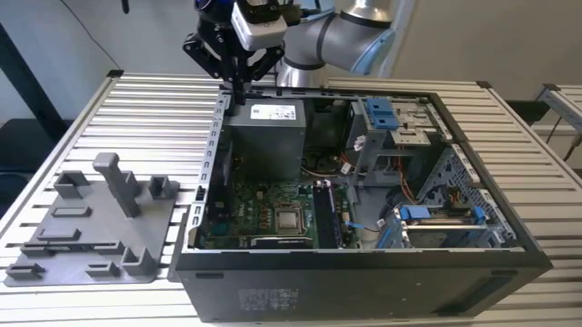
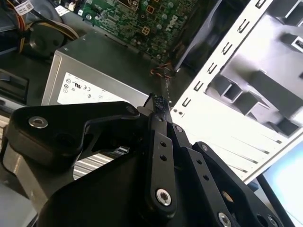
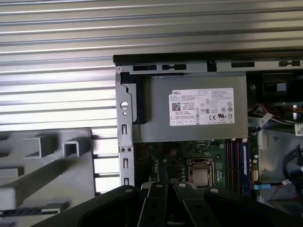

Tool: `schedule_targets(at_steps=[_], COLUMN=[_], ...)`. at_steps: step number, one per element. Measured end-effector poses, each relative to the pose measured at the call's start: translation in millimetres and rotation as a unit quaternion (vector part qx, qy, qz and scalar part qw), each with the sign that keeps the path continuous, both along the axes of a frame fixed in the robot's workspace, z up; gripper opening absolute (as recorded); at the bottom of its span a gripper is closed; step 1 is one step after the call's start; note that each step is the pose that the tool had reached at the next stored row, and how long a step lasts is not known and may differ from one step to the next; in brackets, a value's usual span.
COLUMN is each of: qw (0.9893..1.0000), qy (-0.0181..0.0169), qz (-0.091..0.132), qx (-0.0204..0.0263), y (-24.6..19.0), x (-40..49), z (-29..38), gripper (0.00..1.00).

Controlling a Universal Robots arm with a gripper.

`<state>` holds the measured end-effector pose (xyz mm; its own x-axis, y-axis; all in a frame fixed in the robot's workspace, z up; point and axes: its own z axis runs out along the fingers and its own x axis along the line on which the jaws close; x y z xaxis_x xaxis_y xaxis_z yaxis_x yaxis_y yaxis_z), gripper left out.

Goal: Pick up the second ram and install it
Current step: 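Reach for the second ram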

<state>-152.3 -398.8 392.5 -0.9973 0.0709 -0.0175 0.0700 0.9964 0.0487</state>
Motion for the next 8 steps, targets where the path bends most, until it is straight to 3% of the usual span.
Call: schedule_targets(at_steps=[8], qw=[1.0], qy=[0.0], qz=[0.0], qx=[0.0], y=[0.0], x=[-6.0], z=[0.0], gripper=[0.11])
